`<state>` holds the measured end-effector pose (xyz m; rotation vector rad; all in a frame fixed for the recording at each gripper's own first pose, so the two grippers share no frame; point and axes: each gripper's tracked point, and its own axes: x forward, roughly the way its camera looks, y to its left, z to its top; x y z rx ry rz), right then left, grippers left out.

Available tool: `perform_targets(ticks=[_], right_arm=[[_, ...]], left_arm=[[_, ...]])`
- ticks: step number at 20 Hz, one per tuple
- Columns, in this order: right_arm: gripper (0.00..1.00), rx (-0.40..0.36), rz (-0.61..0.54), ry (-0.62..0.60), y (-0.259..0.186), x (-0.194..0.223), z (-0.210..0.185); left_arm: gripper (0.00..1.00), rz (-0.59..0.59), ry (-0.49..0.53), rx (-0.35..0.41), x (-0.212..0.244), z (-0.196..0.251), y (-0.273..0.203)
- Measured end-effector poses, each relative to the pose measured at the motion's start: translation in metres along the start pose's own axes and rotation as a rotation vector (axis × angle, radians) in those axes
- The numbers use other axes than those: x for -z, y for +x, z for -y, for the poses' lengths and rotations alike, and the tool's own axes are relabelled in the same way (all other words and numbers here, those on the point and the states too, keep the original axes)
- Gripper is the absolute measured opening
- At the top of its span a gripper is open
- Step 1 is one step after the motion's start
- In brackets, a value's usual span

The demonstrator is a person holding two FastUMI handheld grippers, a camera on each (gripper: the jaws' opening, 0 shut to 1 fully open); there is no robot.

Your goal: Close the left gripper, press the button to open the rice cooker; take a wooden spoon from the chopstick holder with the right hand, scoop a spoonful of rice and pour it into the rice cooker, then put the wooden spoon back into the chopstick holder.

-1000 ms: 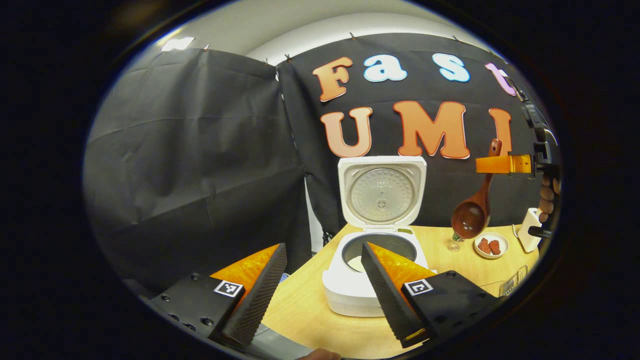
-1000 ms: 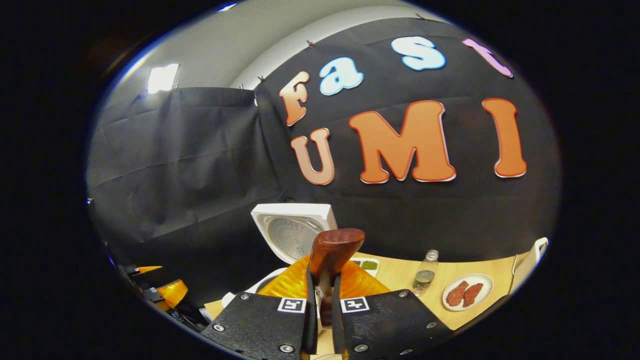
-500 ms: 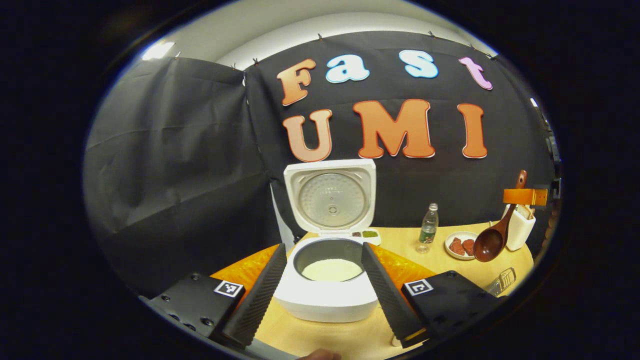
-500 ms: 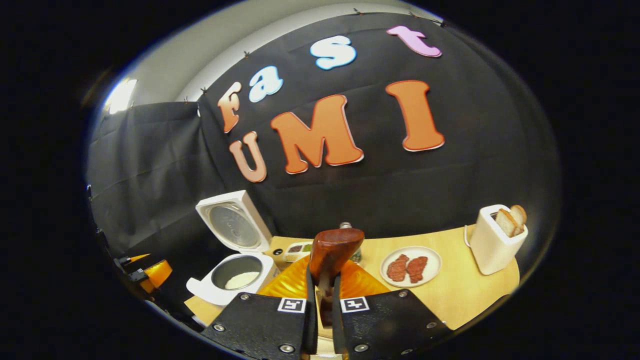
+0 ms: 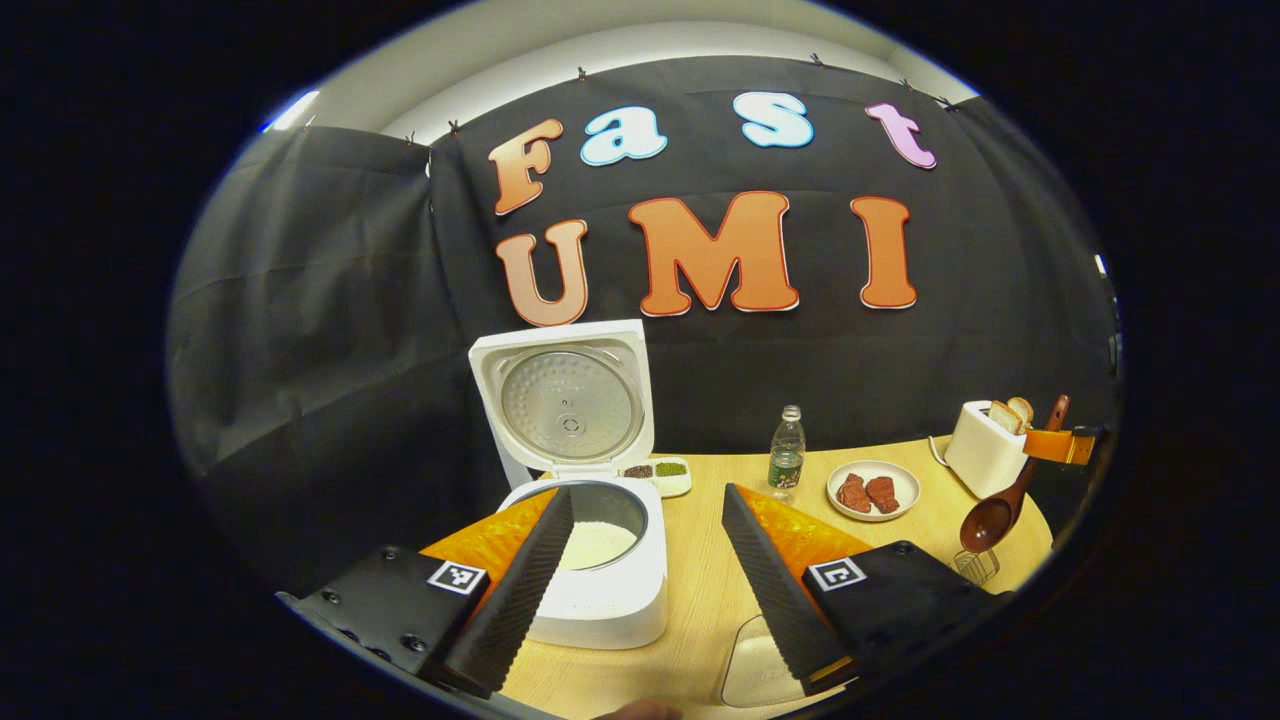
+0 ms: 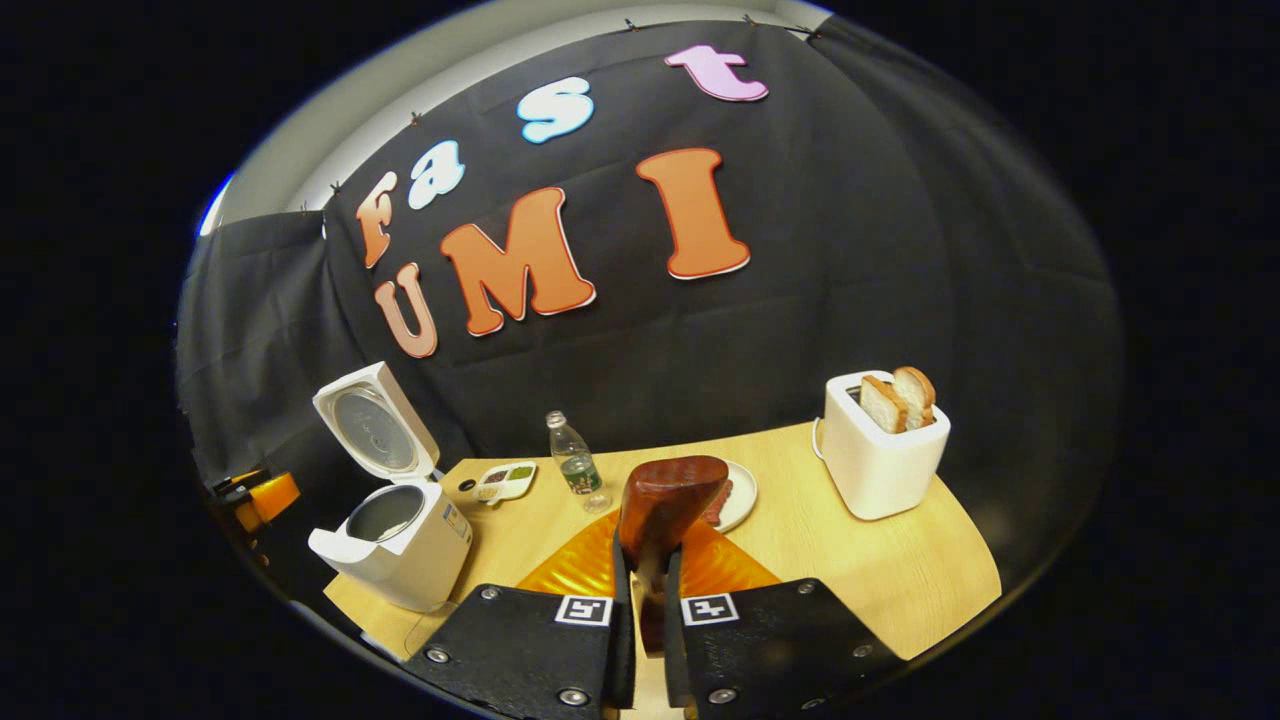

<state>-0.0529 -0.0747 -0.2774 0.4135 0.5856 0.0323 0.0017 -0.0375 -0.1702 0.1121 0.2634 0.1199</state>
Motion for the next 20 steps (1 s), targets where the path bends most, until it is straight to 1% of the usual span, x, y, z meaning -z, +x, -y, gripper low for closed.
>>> perform_targets(ticks=[1, 2, 3, 5, 6, 11, 12, 13, 14, 15, 17, 20], right_arm=[[0.11, 0.010, -0.009, 0.006, -0.002, 0.006, 0.007], [0.11, 0.014, -0.011, 0.008, -0.003, 0.008, 0.011], [0.11, 0.013, -0.008, 0.004, -0.004, 0.012, 0.015], [0.11, 0.034, -0.031, 0.005, -0.002, 0.028, 0.029], [0.11, 0.033, -0.046, 0.010, -0.002, 0.036, 0.032], [0.11, 0.034, -0.087, 0.039, 0.005, 0.064, 0.036], [0.11, 0.032, -0.091, 0.050, 0.006, 0.069, 0.034], [0.11, 0.038, -0.097, 0.055, 0.009, 0.075, 0.035], [0.11, 0.042, -0.104, 0.057, 0.010, 0.080, 0.037], [0.11, 0.044, -0.112, 0.063, 0.011, 0.084, 0.038], [0.12, 0.053, -0.121, 0.076, 0.014, 0.091, 0.042], [0.13, 0.066, -0.139, 0.128, 0.016, 0.102, 0.047]], left_arm=[[1.00, -0.002, 0.000, -0.006, 0.000, 0.000, -0.001], [0.96, 0.000, 0.001, -0.012, -0.001, -0.001, -0.003], [1.00, 0.002, 0.003, -0.022, -0.001, -0.002, -0.004], [0.96, 0.002, -0.001, -0.044, -0.001, -0.007, -0.006], [0.96, 0.000, -0.008, -0.055, 0.000, -0.010, -0.008], [0.96, -0.018, -0.033, -0.106, 0.002, -0.022, -0.013], [1.00, -0.013, -0.035, -0.118, 0.001, -0.026, -0.014], [1.00, -0.009, -0.035, -0.124, -0.001, -0.029, -0.015], [0.96, -0.004, -0.035, -0.134, -0.004, -0.033, -0.014], [1.00, -0.004, -0.034, -0.139, -0.003, -0.035, -0.014], [1.00, 0.001, -0.039, -0.150, -0.005, -0.042, -0.014], [1.00, -0.002, -0.050, -0.155, -0.005, -0.051, -0.011]])
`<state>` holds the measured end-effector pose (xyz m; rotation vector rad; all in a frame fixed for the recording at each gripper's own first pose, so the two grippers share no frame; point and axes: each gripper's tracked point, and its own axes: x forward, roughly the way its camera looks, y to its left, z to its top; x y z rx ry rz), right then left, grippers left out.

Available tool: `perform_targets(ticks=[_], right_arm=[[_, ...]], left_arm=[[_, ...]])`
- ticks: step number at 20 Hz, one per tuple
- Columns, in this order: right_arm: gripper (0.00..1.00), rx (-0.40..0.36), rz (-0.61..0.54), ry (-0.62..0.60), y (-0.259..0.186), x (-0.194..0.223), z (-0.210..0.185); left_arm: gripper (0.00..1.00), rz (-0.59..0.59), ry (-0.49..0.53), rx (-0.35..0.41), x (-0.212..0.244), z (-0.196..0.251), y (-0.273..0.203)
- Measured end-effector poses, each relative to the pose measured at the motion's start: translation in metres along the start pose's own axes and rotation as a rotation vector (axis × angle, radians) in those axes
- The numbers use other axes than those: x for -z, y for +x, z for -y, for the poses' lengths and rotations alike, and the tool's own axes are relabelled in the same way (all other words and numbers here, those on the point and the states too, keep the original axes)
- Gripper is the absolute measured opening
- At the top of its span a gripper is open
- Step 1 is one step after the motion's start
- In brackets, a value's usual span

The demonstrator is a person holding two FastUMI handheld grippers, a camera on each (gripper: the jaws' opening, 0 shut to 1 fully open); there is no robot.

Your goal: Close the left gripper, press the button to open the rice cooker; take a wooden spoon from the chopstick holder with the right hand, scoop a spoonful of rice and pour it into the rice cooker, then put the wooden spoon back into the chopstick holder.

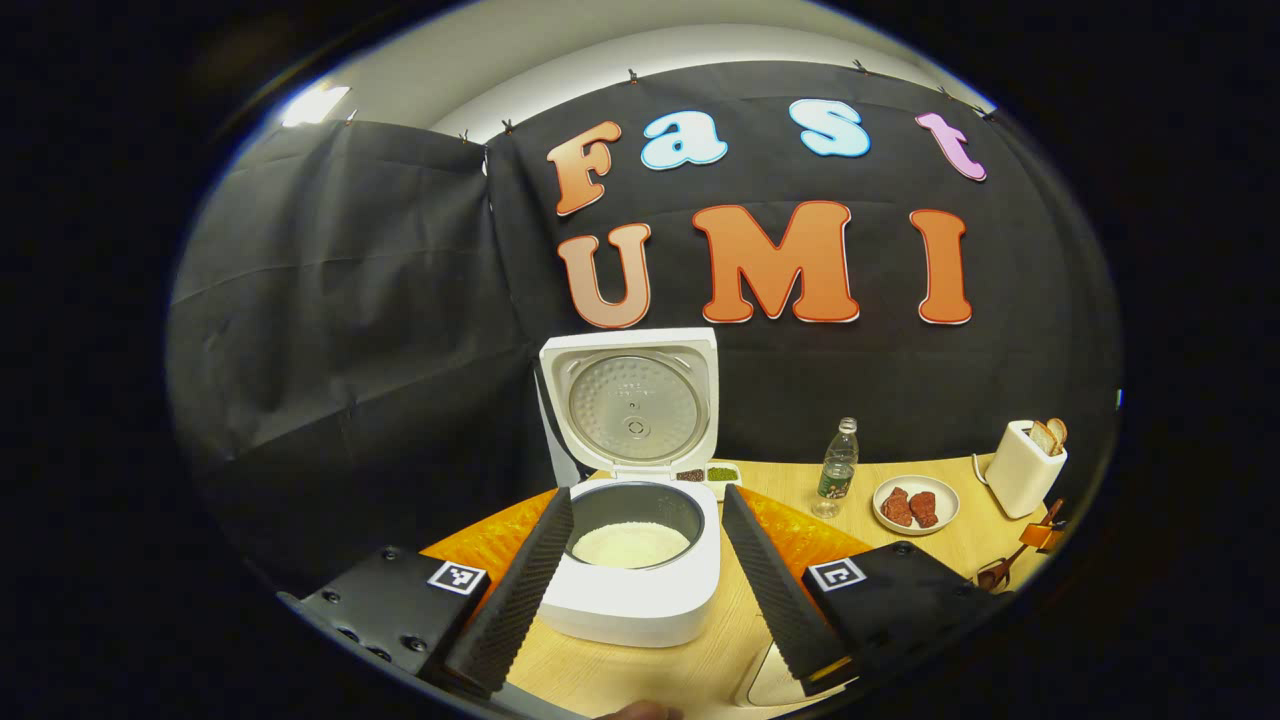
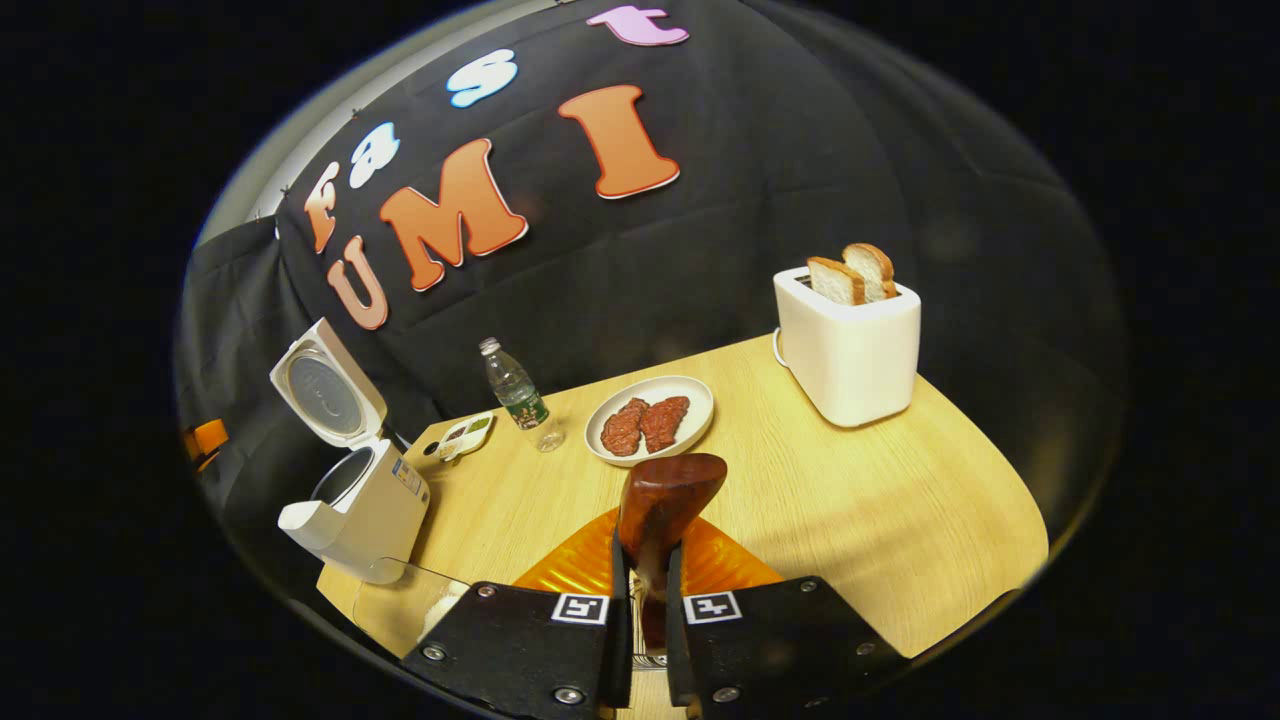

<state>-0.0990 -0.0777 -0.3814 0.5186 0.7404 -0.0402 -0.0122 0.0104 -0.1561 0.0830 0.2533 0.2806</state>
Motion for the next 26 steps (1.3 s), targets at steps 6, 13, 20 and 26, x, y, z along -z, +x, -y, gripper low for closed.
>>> perform_targets(ticks=[6, 13, 20, 26], right_arm=[[0.17, 0.022, -0.008, 0.042, 0.001, 0.008, 0.009], [0.43, 0.138, -0.076, -0.009, -0.008, 0.003, 0.031], [0.92, 0.200, -0.013, -0.125, -0.018, -0.035, 0.016], [0.95, 0.211, 0.066, -0.180, -0.028, -0.076, -0.018]], left_arm=[[0.96, -0.017, -0.036, 0.031, -0.002, 0.005, 0.015], [1.00, 0.049, -0.045, 0.055, -0.049, -0.003, 0.056], [1.00, 0.039, -0.127, 0.110, -0.103, -0.022, 0.126], [0.96, -0.020, -0.155, 0.128, -0.127, -0.036, 0.211]])
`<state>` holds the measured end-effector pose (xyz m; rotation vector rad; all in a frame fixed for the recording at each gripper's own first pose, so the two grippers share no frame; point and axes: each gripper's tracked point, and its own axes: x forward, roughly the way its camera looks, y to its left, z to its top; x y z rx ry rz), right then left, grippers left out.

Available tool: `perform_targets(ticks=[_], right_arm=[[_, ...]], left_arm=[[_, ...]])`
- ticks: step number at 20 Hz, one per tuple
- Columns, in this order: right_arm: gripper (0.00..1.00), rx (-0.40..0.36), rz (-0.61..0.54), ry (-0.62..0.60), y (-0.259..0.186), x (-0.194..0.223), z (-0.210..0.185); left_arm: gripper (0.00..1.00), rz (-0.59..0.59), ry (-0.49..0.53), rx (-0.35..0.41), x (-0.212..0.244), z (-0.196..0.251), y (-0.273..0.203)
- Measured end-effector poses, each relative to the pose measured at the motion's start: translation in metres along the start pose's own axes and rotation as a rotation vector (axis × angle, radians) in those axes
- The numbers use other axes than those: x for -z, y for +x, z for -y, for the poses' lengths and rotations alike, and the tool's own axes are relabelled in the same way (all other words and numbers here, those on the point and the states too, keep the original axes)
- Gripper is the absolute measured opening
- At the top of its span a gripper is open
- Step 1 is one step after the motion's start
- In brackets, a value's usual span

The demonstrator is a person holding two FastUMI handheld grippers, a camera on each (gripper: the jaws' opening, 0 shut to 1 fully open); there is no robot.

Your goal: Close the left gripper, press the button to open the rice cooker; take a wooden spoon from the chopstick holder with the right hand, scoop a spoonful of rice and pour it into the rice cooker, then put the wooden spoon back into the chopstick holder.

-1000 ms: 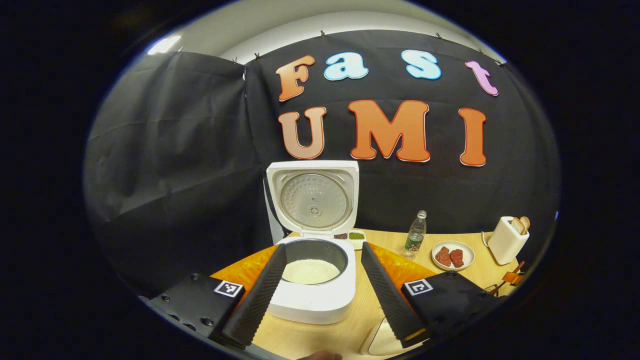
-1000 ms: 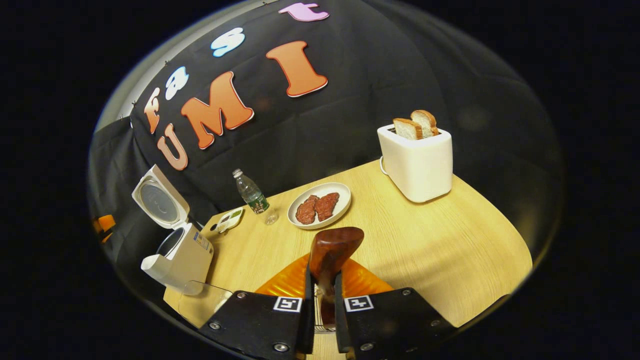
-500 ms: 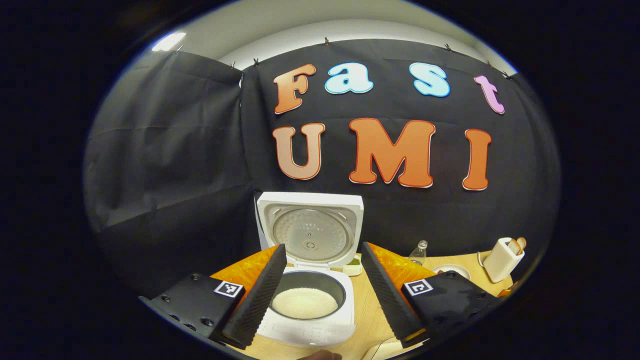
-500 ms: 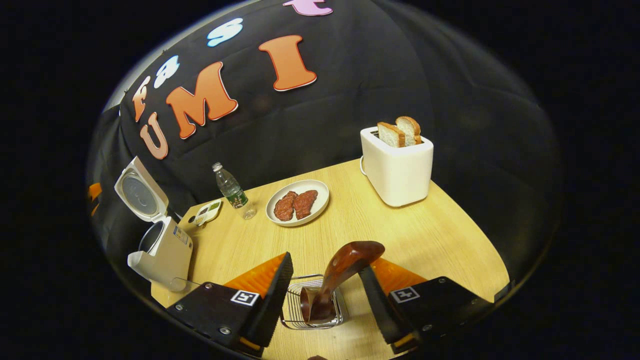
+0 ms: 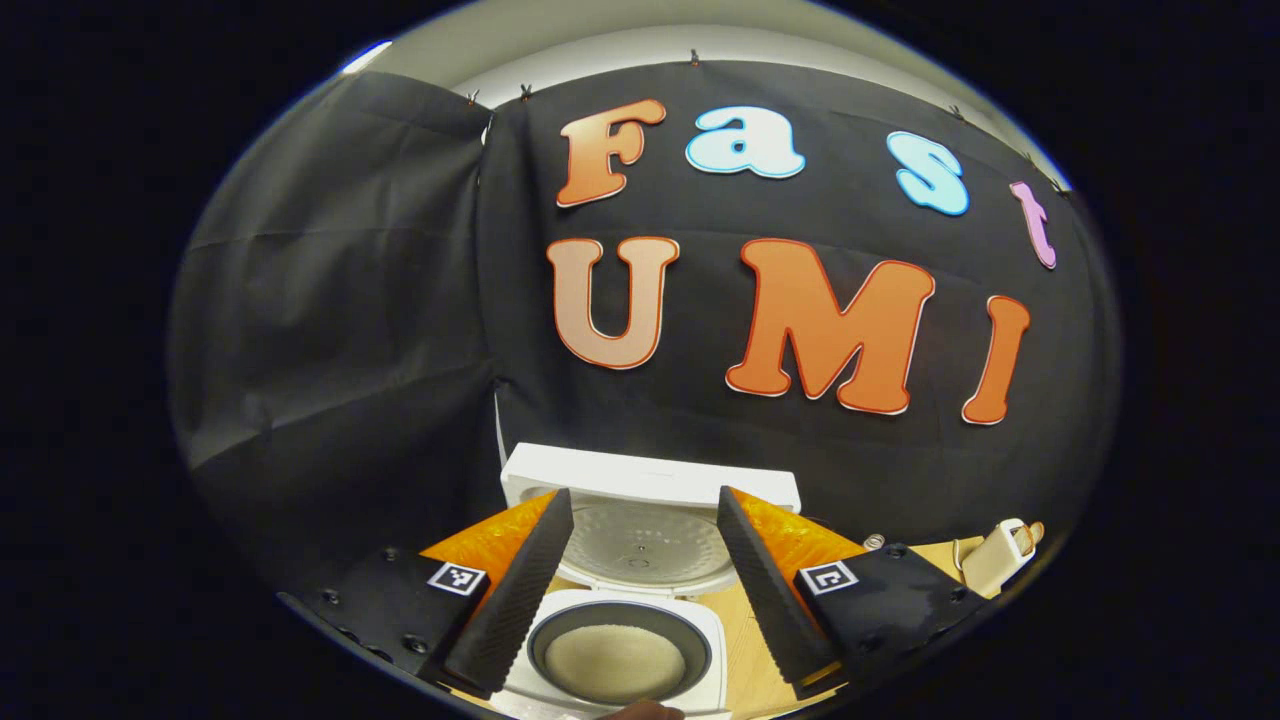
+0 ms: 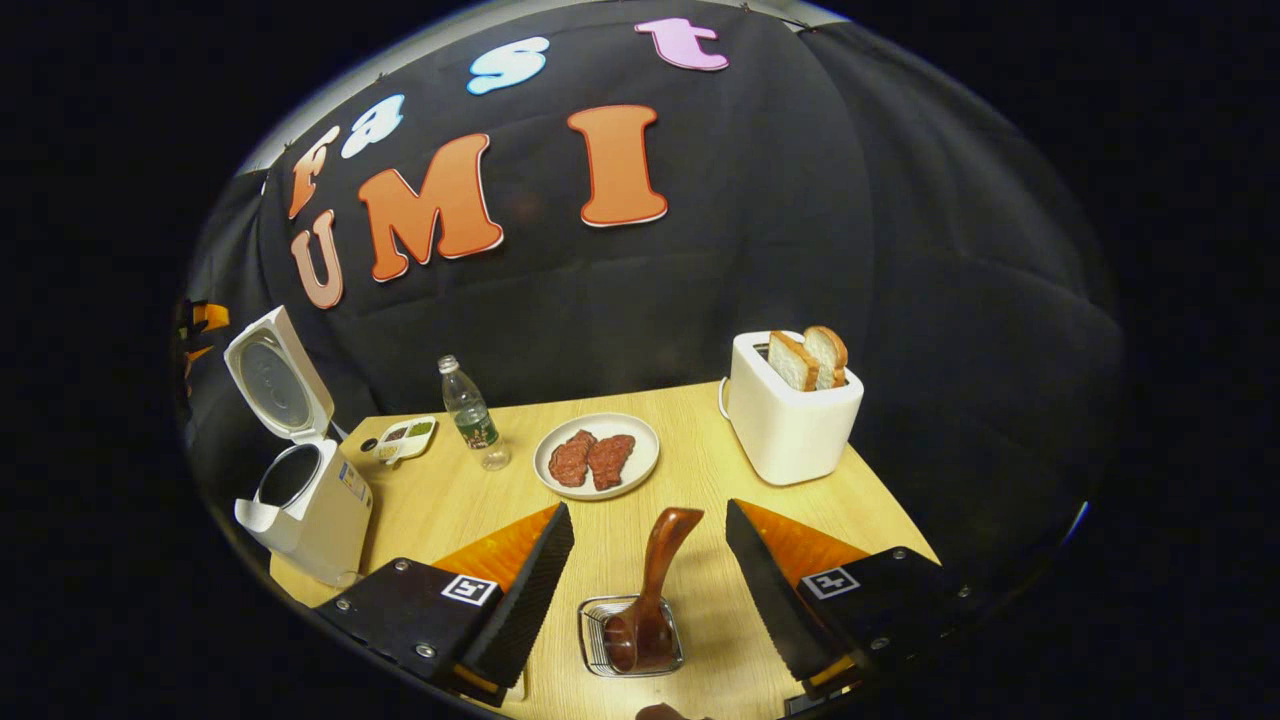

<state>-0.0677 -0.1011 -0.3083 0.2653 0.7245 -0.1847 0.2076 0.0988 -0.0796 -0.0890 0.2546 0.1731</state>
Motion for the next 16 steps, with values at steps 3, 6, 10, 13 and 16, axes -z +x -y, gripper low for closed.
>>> perform_targets(ticks=[3, 6, 10, 13, 16], right_arm=[[0.95, -0.013, 0.008, -0.002, -0.005, -0.011, -0.018], [0.95, -0.020, 0.020, -0.029, -0.004, -0.025, -0.033], [0.95, -0.049, 0.031, -0.057, -0.004, -0.042, -0.055], [0.95, -0.074, 0.040, -0.068, -0.003, -0.049, -0.070], [0.95, -0.112, 0.035, -0.077, -0.004, -0.046, -0.086]], left_arm=[[0.99, 0.011, 0.051, 0.004, -0.017, 0.003, 0.047], [0.99, -0.004, 0.112, -0.015, -0.027, 0.000, 0.089], [0.99, -0.096, 0.106, -0.060, -0.010, -0.021, 0.120], [0.99, -0.125, 0.125, -0.106, -0.007, -0.035, 0.123], [0.99, -0.174, 0.121, -0.084, 0.003, -0.028, 0.114]])
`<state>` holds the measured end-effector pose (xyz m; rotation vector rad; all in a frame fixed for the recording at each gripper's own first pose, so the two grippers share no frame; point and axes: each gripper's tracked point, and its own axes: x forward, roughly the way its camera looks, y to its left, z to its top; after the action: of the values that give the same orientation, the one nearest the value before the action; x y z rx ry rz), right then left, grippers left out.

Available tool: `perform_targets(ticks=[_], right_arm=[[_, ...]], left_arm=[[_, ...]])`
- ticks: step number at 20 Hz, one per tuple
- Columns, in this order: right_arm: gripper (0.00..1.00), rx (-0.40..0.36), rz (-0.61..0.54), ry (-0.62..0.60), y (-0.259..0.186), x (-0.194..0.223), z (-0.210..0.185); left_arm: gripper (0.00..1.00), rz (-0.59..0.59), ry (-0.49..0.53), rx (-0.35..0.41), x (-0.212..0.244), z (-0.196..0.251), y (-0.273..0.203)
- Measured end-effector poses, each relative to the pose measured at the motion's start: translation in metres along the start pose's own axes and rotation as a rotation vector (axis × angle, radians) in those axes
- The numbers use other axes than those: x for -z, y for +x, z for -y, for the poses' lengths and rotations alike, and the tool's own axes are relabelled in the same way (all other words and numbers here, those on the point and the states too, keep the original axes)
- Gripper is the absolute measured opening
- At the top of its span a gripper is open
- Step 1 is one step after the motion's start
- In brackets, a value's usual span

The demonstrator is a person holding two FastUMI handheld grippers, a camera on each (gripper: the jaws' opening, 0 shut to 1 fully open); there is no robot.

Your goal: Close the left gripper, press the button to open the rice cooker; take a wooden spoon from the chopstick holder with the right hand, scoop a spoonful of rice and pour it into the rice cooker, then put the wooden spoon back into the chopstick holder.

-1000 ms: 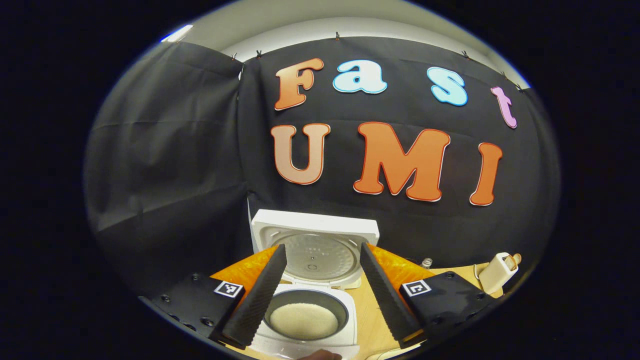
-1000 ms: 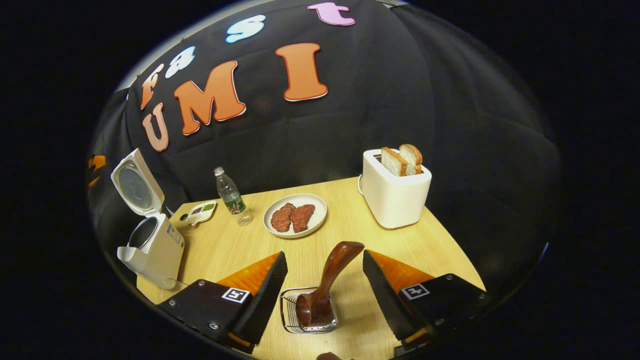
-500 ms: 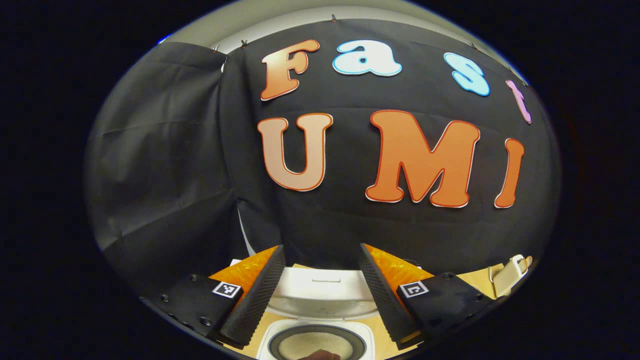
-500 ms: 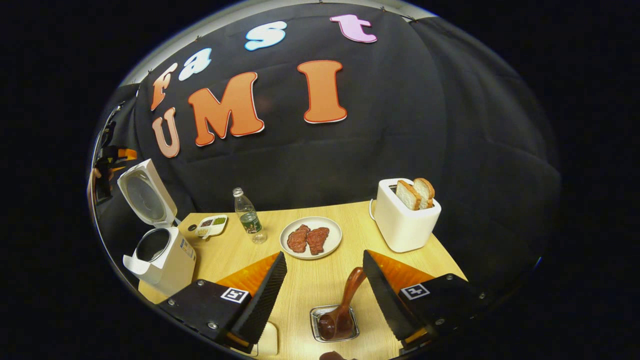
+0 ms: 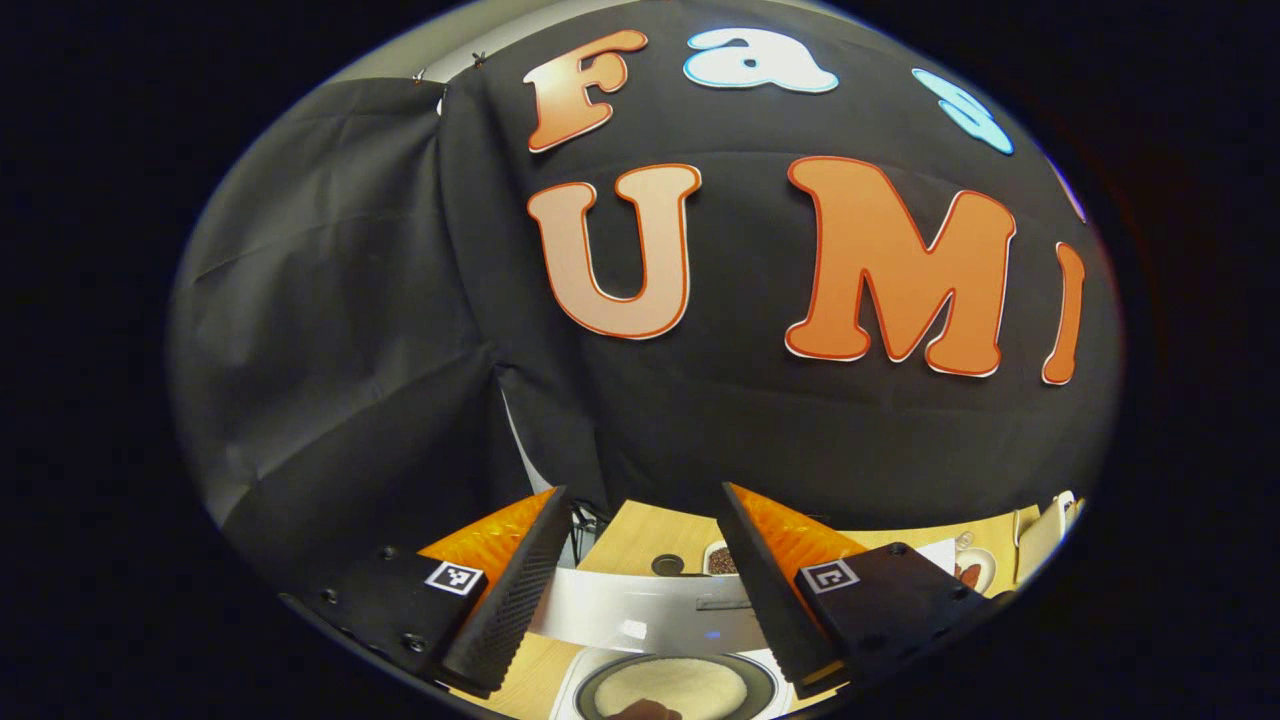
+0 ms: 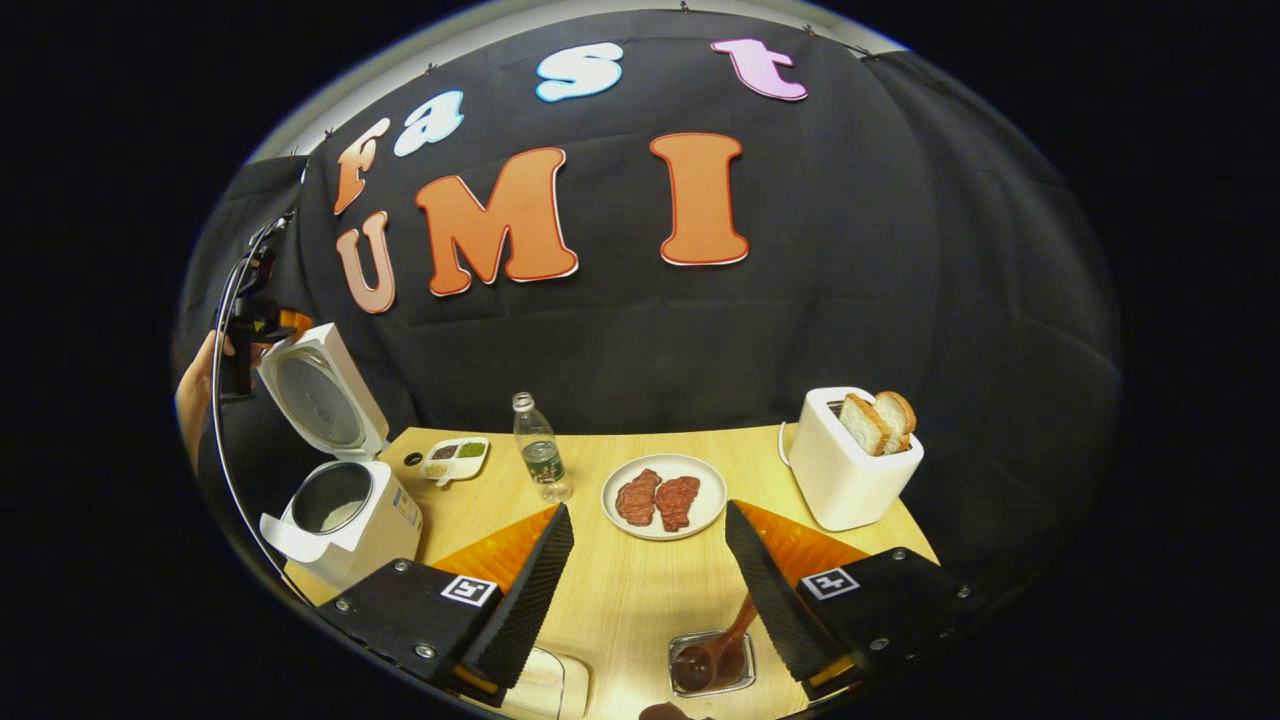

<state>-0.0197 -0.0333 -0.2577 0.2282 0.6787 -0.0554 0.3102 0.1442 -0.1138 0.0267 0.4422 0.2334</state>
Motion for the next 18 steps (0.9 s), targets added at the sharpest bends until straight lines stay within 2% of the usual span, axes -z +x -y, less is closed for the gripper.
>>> perform_targets(ticks=[5, 9, 10, 14, 18], right_arm=[[0.95, -0.056, 0.001, -0.030, -0.008, 0.006, -0.015], [0.95, -0.104, 0.016, -0.019, -0.012, 0.000, -0.023], [0.95, -0.116, 0.020, -0.016, -0.012, -0.001, -0.026], [0.95, -0.150, 0.027, -0.010, -0.014, -0.002, -0.035], [0.95, -0.175, 0.031, -0.028, -0.019, 0.001, -0.044]], left_arm=[[0.99, -0.118, 0.006, -0.022, 0.037, -0.005, -0.034], [0.99, -0.243, 0.013, -0.048, 0.096, -0.006, -0.068], [0.99, -0.291, 0.009, -0.043, 0.116, -0.005, -0.076], [1.00, -0.356, -0.006, -0.037, 0.171, -0.007, -0.096], [0.99, -0.507, -0.053, -0.008, 0.229, -0.009, -0.107]])
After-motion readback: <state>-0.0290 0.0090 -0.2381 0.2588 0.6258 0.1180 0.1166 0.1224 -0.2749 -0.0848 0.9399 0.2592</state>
